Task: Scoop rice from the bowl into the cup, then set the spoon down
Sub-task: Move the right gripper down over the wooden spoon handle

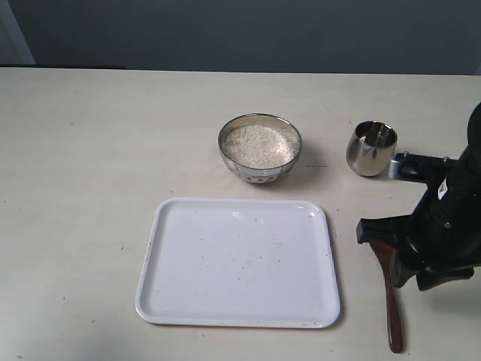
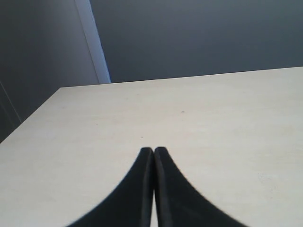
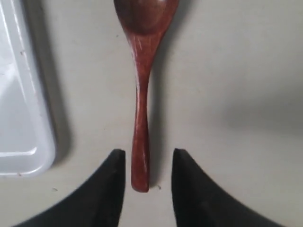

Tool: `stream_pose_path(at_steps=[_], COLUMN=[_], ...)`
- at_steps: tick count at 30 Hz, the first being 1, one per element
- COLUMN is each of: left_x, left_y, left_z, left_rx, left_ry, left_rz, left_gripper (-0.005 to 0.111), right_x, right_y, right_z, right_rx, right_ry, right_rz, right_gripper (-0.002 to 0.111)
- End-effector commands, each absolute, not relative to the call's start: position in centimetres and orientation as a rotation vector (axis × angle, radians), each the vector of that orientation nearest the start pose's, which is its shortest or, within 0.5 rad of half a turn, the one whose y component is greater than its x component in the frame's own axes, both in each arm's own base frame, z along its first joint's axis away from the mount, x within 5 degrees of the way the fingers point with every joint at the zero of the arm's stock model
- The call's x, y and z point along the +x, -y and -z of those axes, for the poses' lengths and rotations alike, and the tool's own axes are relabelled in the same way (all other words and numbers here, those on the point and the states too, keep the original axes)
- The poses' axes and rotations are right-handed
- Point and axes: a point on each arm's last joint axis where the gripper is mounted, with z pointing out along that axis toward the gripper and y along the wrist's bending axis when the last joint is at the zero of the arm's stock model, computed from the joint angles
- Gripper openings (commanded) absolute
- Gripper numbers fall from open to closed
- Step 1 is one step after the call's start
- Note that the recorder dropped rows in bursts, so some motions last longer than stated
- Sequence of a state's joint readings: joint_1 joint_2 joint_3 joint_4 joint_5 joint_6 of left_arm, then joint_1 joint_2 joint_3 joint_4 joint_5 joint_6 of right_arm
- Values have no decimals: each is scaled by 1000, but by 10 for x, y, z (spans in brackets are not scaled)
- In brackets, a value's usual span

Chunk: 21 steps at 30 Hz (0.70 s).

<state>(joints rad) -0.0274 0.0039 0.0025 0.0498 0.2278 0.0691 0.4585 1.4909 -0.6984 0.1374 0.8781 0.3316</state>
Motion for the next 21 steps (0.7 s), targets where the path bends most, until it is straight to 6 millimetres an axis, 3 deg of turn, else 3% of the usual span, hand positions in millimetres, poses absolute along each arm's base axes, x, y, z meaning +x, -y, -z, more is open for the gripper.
stream_pose_path(at_steps=[1, 7, 21], left_x=[56, 56, 56], left_y=[1, 1, 1], left_z=[-194, -194, -194], left_rx=[112, 112, 114], left_ry=[-1695, -1695, -1695], left_rz=[-62, -62, -64], left_gripper=[0, 0, 0], right_x=[185, 184, 191], right_y=[-106, -105, -103], right_z=[-158, -154, -154], right_rx=[18, 22, -37], right_ry=[-3182, -3156, -3083], right_rz=[-206, -211, -184], right_gripper=[27, 46, 40])
